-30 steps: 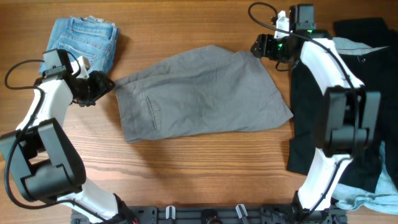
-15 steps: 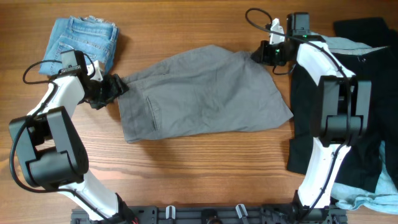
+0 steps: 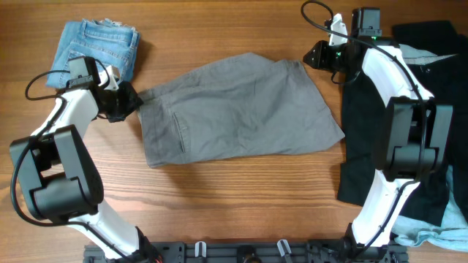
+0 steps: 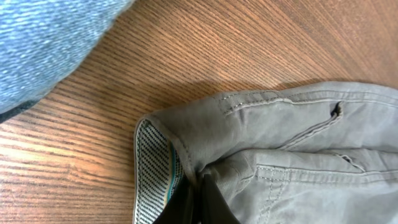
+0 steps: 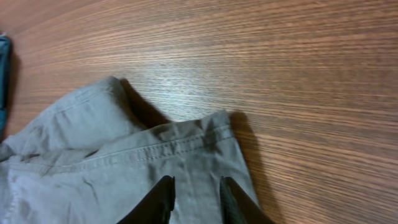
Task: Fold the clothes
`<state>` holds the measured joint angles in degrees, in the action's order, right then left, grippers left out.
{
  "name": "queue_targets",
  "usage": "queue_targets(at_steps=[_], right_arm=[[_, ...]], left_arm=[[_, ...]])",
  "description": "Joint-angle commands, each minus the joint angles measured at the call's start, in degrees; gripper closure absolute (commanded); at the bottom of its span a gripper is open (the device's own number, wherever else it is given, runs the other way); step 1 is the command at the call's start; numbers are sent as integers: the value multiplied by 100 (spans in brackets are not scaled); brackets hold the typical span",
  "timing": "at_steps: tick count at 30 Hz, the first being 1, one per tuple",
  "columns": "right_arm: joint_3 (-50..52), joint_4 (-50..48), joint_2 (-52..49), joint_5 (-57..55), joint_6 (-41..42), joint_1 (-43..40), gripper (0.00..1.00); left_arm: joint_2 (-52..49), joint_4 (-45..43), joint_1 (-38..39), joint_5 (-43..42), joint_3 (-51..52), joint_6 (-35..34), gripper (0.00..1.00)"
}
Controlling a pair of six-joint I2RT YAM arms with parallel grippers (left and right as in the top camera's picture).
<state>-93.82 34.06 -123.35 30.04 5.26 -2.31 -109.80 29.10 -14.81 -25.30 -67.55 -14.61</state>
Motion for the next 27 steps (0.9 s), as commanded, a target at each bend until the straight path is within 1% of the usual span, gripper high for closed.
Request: queue_targets(at_steps=[1, 2, 5, 6, 9, 10, 11, 12, 14, 15, 16, 17, 18, 19, 20, 21, 22, 23, 24, 25, 26, 27], right_arm=[[-28, -28, 94, -203, -68, 20, 63], [-28, -52, 94, -223, -79, 20, 51], [-28, -151, 94, -219, -74, 20, 37], [-28, -190, 94, -219, -74, 20, 36], [-28, -256, 87, -219, -76, 24, 22], [-28, -275, 79, -219, -68, 24, 20], [-28, -297, 66, -216, -59, 24, 20], [-28, -299, 44, -216, -57, 24, 19], [-28, -291, 15, -216, -55, 24, 19], [-28, -271, 13, -216, -57, 24, 19], [-28, -271, 13, -214, -55, 24, 18], [-28, -271, 13, -216, -52, 24, 19], [-28, -269, 13, -216, -52, 24, 19], [-28, -271, 13, -214, -52, 24, 19], [-28, -271, 13, -216, -7, 24, 19], [-28, -273, 13, -219, 85, 24, 18], [-28, -275, 13, -214, 92, 24, 18], [-28, -275, 13, -214, 94, 24, 18], [-28, -273, 13, -214, 92, 24, 18], [-28, -273, 13, -214, 94, 26, 18], [-28, -273, 13, -216, 94, 24, 18], [-28, -273, 13, -216, 94, 24, 18]], left_arm=[[-22, 72, -203, -522, 11, -131, 96], [26, 122, -286, -719, 4, -131, 96], [310, 146, -549, -1250, 4, -131, 96], [420, 160, -614, -1285, 4, -131, 96], [557, 179, -634, -1416, 4, -131, 96], [557, 201, -623, -1429, 4, -129, 79], [557, 227, -605, -1392, 4, -125, 49], [555, 269, -588, -1217, 4, -120, 32], [555, 466, -538, -505, 7, -76, 25], [538, 651, -474, 144, 24, -13, 23], [509, 673, -411, 442, 90, 114, 23], [472, 573, -356, 505, 210, 111, 22], [455, 450, -317, 472, 310, 98, 28], [442, 361, -273, 402, 380, 59, 38], [433, 315, -236, 212, 393, 59, 45], [433, 238, -210, 98, 393, 57, 46], [433, 164, -192, 22, 391, 20, 50], [433, 59, -190, 7, 391, -144, 61], [433, -9, -192, 7, 391, -262, 78], [435, -76, -199, 4, 391, -391, 88], [435, -118, -197, -24, 391, -437, 94], [444, -127, -199, -94, 389, -439, 96]])
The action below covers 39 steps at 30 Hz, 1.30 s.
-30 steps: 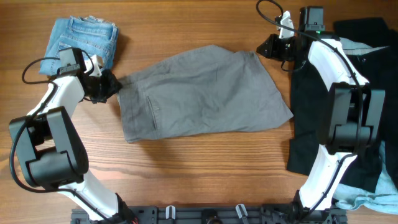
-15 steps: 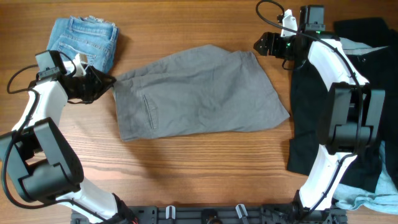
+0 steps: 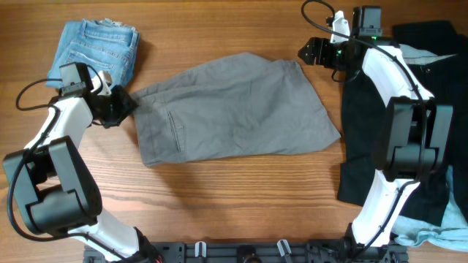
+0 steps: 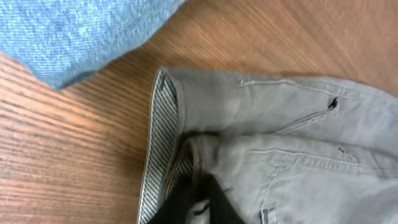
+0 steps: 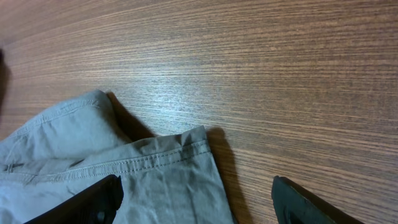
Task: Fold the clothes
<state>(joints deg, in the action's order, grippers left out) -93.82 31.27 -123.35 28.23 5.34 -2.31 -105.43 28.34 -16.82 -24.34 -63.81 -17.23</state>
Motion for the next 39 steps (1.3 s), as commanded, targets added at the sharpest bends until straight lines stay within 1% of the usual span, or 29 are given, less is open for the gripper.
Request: queue_targets(at_steps=[1, 4, 6, 9, 10, 11, 13, 14, 15, 16, 18, 19, 20, 21, 22, 23, 25, 28, 29, 30, 31, 32, 33, 34, 38, 39], right_arm=[[-28, 9, 13, -35, 83, 24, 18], [-28, 2, 13, -37, 81, 24, 19], [-22, -85, 0, -37, 68, 37, 22], [42, -146, -24, -37, -295, 201, 28], [68, -201, -101, -42, -509, 319, 30], [68, -229, -203, -103, -540, 407, 30], [68, -282, -426, -448, -505, 542, 28], [68, -332, -588, -704, -323, 588, 21], [68, -369, -706, -750, -232, 588, 18], [68, -413, -822, -793, -229, 581, 16], [68, -413, -903, -872, -216, 562, 15], [68, -382, -903, -876, -219, 562, 15], [68, -380, -903, -872, -219, 562, 29], [68, -380, -901, -684, -223, 562, 51], [68, -376, -898, -420, -238, 555, 65], [61, -345, -885, 46, -238, 525, 83], [28, -319, -837, 654, -236, 446, 96], [28, -273, -485, 789, -138, 190, 96], [28, -245, -330, 791, -111, 107, 96], [28, -184, -181, 793, -70, 70, 96], [28, -122, -114, 791, -83, 66, 94], [28, -52, -68, 815, -85, 83, 77], [28, -15, -59, 866, -83, 98, 80], [31, 22, -59, 925, -55, 101, 96], [31, 271, -48, 1137, -28, 98, 96], [31, 291, -26, 1178, -31, 98, 96]], left_arm=[[24, -48, -2, -258, 15, -175, 96], [225, -31, -87, -549, -28, -262, 96], [693, -24, -264, -673, -74, -299, 96], [1276, 199, -387, -667, -74, -293, 96], [1384, 275, -393, -662, -74, -293, 96], [1394, 302, -393, -662, -74, -295, 96], [1390, 437, -393, -601, -74, -295, 96], [1390, 573, -393, -470, -74, -258, 96], [1384, 643, -391, -240, -74, -251, 91], [1370, 737, -391, 24, -70, -251, 78], [1344, 905, -391, 153, -70, -245, 63], [1320, 984, -385, 149, -70, -142, 62], [1294, 1036, -365, 162, -68, -48, 61], [1261, 1058, -334, 170, -68, 33, 61], [1209, 1054, -286, 195, -68, 50, 61], [1152, 1038, -243, 195, -68, 48, 60], [1012, 1003, -181, 195, -68, 50, 60], [831, 999, -149, 197, -68, 50, 60], [809, 938, -149, 195, -68, 50, 57], [802, 826, -144, 190, -68, 50, 48], [802, 750, -133, 190, -68, 48, 45], [800, 669, -120, 192, -68, 50, 43], [793, 592, -90, 192, -68, 48, 42], [778, 503, -39, 192, -68, 50, 42], [509, 308, 162, 219, -68, 48, 39], [380, 262, 179, 216, -68, 48, 34]])
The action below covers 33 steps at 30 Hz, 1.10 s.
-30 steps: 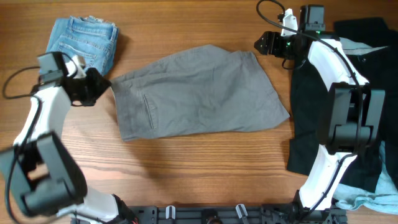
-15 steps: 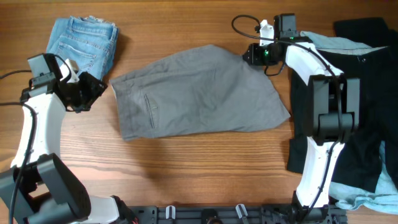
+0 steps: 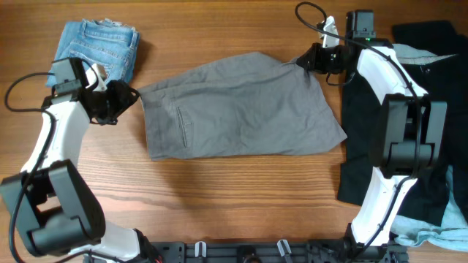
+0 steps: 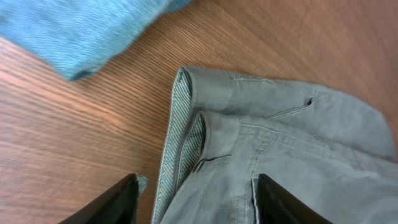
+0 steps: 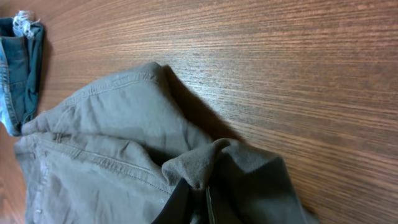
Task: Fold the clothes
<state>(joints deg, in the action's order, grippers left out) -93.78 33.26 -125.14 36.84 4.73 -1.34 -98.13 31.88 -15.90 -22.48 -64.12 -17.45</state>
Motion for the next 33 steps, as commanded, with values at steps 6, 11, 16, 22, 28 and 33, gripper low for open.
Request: queue_targets(at_steps=[6, 11, 16, 22, 28, 33], right_arm=[[26, 66, 302, 332, -22, 2, 96], [26, 63, 302, 308, -22, 4, 96], [26, 42, 302, 308, -11, 4, 96], [24, 0, 317, 306, -9, 2, 96], [20, -470, 1182, -503, 249, 2, 96], [33, -1034, 1045, -603, 295, 81, 92]], left_arm=[[-809, -629, 118, -37, -37, 22, 35], [-820, -1174, 201, -326, -37, -450, 58], [-999, -1132, 487, -341, -37, -446, 54], [-1145, -1137, 435, -435, -39, -448, 96], [-485, -1056, -90, -645, -39, -619, 96], [-387, -1040, -98, -638, -39, -616, 96]])
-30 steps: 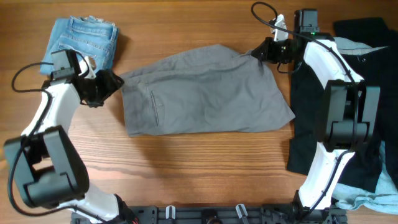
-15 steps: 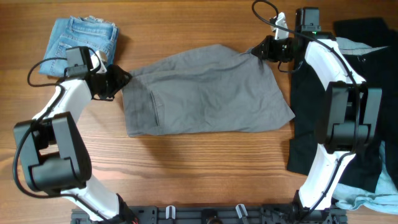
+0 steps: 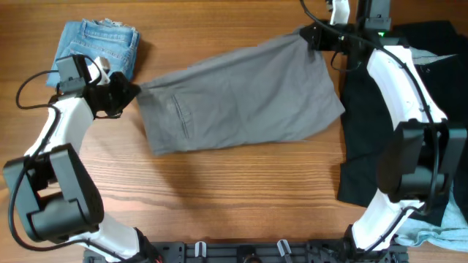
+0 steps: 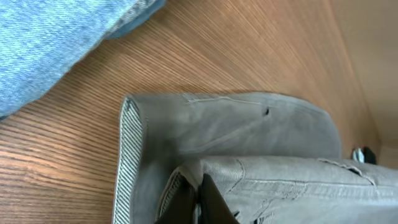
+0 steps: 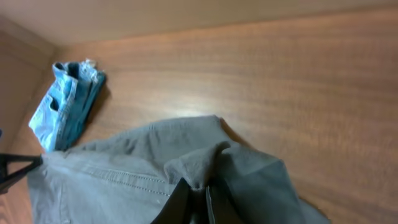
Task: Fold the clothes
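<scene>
Grey shorts (image 3: 241, 91) stretch across the middle of the wooden table, tilted up toward the far right. My left gripper (image 3: 126, 93) is shut on the waistband corner (image 4: 186, 177) at the left end, where striped lining shows. My right gripper (image 3: 308, 36) is shut on the hem corner (image 5: 199, 171) at the far right, lifted above the table. In both wrist views cloth bunches between the closed fingers.
Folded blue jeans (image 3: 99, 45) lie at the far left corner, close behind my left gripper. A heap of black clothes (image 3: 417, 109) and a light blue garment (image 3: 453, 219) fill the right side, under my right arm.
My left gripper was open beside the waistband and is now shut on it. My right gripper, still holding the hem corner, has gone up and toward the far edge, raising that end.
First my left gripper gripped the waistband while the right stood over the hem corner, then open beside it. Then the right had shut on the hem and the left was open. Now both hold the shorts, stretched between them with the right end raised.
</scene>
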`<state>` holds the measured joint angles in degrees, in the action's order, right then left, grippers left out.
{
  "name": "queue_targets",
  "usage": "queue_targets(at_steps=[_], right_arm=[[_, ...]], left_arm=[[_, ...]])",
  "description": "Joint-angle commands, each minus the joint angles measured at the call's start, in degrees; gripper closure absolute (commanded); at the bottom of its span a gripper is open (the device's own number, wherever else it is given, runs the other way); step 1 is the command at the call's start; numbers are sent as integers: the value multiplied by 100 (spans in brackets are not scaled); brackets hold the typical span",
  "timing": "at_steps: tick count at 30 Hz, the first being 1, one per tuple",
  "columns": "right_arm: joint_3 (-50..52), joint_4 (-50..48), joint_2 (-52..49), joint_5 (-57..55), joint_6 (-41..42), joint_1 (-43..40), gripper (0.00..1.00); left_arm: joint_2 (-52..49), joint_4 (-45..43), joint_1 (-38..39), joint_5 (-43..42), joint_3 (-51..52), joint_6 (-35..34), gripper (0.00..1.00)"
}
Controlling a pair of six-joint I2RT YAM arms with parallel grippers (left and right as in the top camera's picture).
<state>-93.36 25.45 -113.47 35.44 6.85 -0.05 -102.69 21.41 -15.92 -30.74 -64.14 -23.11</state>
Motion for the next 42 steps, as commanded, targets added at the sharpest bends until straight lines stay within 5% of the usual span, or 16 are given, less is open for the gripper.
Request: queue_targets(at_steps=[1, 2, 3, 4, 5, 7, 10, 12, 14, 18, 20, 21, 23, 29, 33, 42], right_arm=[[-4, -413, -221, -588, 87, -4, 91], [-4, -507, -297, -645, 87, 35, 83], [-4, -616, -407, -664, 74, 83, 22], [-4, -680, -503, -822, 76, 114, 0], [-4, -579, -527, -1143, 81, 96, 1], [-7, -203, -503, -1421, 81, -35, 0], [-7, 960, -455, -376, 55, -361, 14], [-4, 1674, -455, 914, -485, -315, 69], [-4, 2028, -461, 855, -704, 37, 95], [7, 2166, -525, -444, -90, 706, 95], [11, 2280, -675, -566, -46, 949, 95], [11, 2367, -739, -568, -44, 1043, 95], [11, 2472, -885, -590, -44, 1141, 95], [11, 2756, -1008, -586, 59, 1152, 95], [4, 2697, -1008, -581, -90, 1150, 96], [4, 2472, -1008, -584, -83, 1145, 95]], left_arm=[[70, 7, -92, 188, -37, -50, 96], [70, 7, -90, 188, -37, -50, 96], [70, 24, -85, 212, -37, -50, 95], [70, 50, -85, 249, -37, -50, 74], [70, 166, -85, 389, -37, -46, 49], [70, 525, -85, 603, -37, 63, 41], [70, 1281, -81, 680, -37, 638, 33], [57, 1753, -22, 680, -26, 1008, 24], [-17, 1639, 247, 675, 120, 1220, 17], [-636, 1287, 752, 726, 330, 1239, 21], [-1019, 1176, 857, 723, 330, 1213, 35], [-1130, 1156, 863, 719, 330, 1156, 46], [-1117, 1165, 857, 662, 315, 1069, 96], [-162, 3056, 313, 1104, -728, 1084, 96], [732, 4100, 214, 1084, -2728, 1088, 96], [258, 3665, 2140, 1740, -3176, 179, 96]])
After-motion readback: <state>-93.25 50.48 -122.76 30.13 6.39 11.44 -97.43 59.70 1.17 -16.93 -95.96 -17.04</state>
